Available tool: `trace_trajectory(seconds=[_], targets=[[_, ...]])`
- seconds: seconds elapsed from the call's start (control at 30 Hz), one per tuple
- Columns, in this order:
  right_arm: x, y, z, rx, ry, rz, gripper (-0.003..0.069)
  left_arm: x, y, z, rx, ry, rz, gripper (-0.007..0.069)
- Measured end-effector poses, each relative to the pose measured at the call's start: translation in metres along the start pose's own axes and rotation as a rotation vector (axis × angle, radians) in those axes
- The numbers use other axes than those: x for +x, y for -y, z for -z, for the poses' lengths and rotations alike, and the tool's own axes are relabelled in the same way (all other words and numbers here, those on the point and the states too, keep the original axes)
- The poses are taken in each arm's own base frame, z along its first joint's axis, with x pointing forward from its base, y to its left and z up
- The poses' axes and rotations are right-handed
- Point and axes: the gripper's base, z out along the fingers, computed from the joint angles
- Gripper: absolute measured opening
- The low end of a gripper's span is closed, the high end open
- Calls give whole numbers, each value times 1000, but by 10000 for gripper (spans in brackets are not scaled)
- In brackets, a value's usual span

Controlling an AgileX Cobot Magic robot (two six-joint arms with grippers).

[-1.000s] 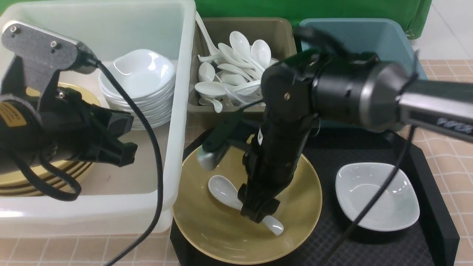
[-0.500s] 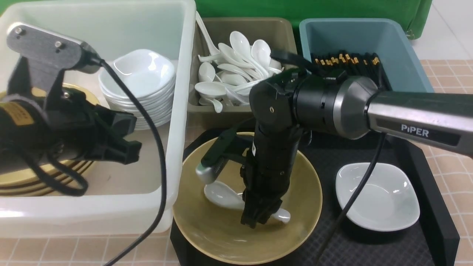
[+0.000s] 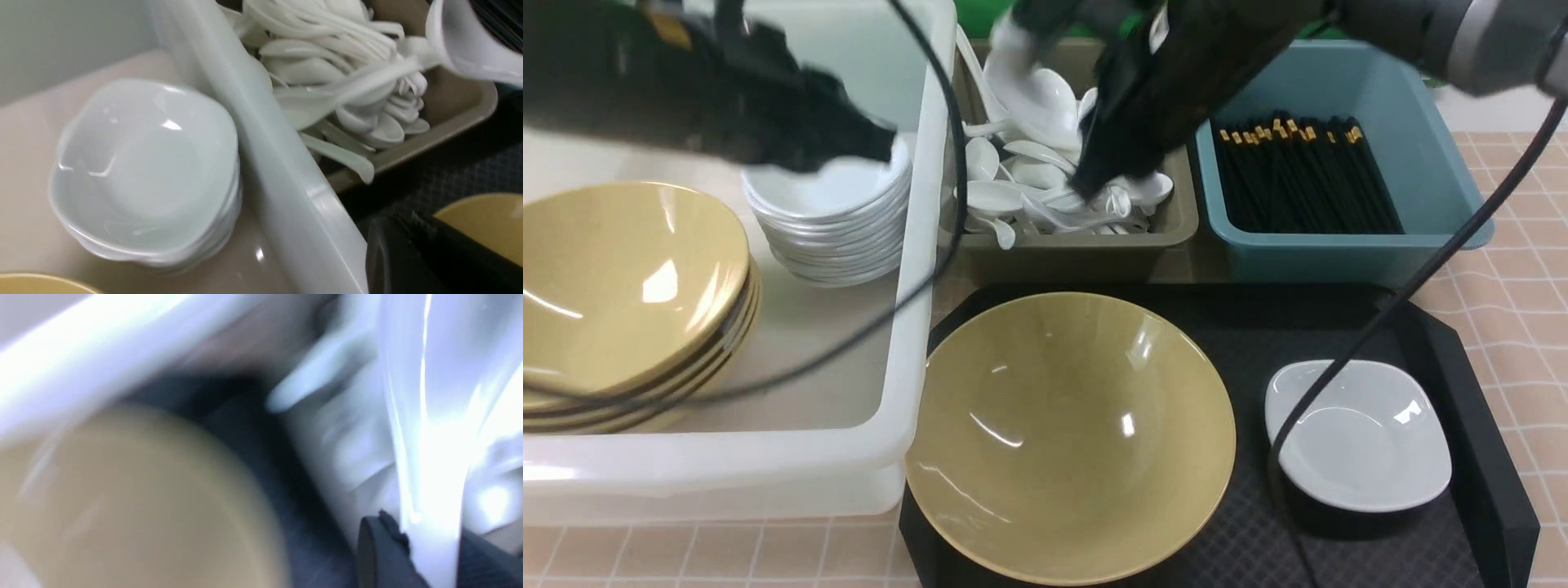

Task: On brown table put chopsticks spoon bowls plates into blue grey white boxes.
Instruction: 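Place the white spoon into the bin of spoons with the right gripper, then grasp the large bowl on the tray by its rim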

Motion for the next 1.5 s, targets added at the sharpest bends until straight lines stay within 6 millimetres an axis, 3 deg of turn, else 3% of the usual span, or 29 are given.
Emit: trace_trajectory(seconds=[0.03,0.1,0.2,0.3,0.33,0.37,0.4,0.47,0.6,0.77,0.8,0.83,0.87,1.0,1.13,1.3,1.5], targets=[[-6,17,-8,58,112,-48,167,-9,-7,-2,-15,4,11,1],[-8,26,-15,83,158,-68,167,-13,-10,-4,-19,2,15,1],[-6,48,-44,141,269,-163,204,-12,-13,-12,-14,-27,28,3],[-3,54,-54,154,293,-197,302,-9,-12,-18,2,-56,42,7],[-1,57,-57,153,289,-224,405,-7,-10,-22,17,-77,42,12],[-1,57,-58,153,288,-226,416,-7,-10,-22,20,-81,38,13],[-2,57,-55,148,275,-236,492,-5,-7,-25,32,-97,23,30],[-5,57,-46,135,234,-250,569,-5,0,-29,57,-119,-7,74],[-11,57,-9,102,108,-243,629,-7,20,-45,132,-206,-71,211],[-10,52,49,54,-56,-127,577,-11,48,-82,237,-372,-179,409],[-10,52,51,54,-57,-127,573,-12,49,-83,241,-376,-192,428],[-11,51,69,57,-46,-126,538,-11,57,-99,268,-419,-257,466],[-10,51,68,56,-49,-126,538,-11,59,-101,270,-424,-272,476],[-5,45,114,69,-10,-123,447,5,79,-145,310,-523,-502,512],[12,36,143,68,-13,-92,384,20,84,-170,311,-577,-559,510],[35,26,149,45,-74,-79,323,25,84,-186,291,-562,-566,507],[52,20,135,16,-152,-80,276,26,85,-191,291,-544,-554,486]])
